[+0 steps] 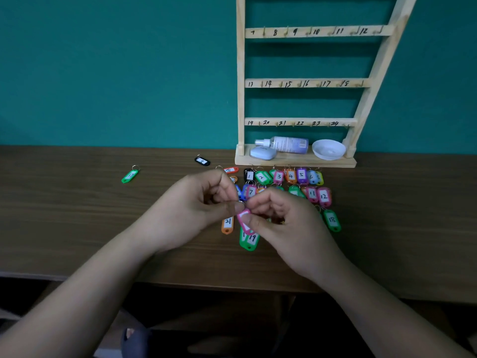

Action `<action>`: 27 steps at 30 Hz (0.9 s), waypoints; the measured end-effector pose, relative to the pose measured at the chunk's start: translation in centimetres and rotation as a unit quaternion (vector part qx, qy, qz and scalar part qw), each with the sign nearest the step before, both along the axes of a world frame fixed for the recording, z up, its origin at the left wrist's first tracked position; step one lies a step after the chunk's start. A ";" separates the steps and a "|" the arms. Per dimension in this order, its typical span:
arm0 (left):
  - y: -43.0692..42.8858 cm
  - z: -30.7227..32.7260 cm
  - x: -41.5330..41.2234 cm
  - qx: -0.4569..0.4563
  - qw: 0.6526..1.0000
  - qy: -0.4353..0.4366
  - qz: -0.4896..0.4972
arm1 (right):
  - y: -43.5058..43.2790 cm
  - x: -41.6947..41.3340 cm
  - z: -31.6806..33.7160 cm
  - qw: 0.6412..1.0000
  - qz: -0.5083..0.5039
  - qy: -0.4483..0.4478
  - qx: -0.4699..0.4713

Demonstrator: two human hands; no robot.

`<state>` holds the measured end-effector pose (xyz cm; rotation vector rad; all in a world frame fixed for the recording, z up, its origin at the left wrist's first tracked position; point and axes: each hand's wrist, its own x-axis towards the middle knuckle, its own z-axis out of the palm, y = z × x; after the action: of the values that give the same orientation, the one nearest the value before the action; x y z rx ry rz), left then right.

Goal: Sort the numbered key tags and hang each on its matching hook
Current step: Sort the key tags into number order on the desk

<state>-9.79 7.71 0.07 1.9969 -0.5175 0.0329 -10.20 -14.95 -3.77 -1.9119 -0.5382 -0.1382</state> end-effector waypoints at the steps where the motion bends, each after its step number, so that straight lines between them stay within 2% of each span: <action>1: -0.2 -0.1 0.0 -0.004 1.000 -0.002 0.003 | -0.3 0.2 0.1 1.000 0.004 -0.001 0.001; 7: -0.8 -0.7 0.1 0.054 0.998 -0.018 0.041 | -3.3 1.8 1.2 0.998 -0.007 0.005 -0.060; 11: -0.6 -0.8 0.3 0.117 0.990 -0.031 0.067 | -6.0 3.3 1.6 0.996 -0.061 0.035 -0.054; 16: 0.3 -0.8 0.7 0.157 0.983 -0.024 0.087 | -8.4 4.7 1.0 0.986 -0.121 0.053 -0.100; 24: 1.7 -1.1 1.7 0.190 0.973 -0.030 0.129 | -9.0 5.3 0.7 0.967 -0.148 0.098 -0.182; 27: 2.0 -1.2 2.1 0.186 0.971 -0.023 0.150 | -8.9 5.1 0.8 0.959 -0.159 0.088 -0.218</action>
<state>-7.69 9.72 -1.13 2.4333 -0.2582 0.1801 -5.08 -23.81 -3.02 -2.4063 -0.1410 -0.0572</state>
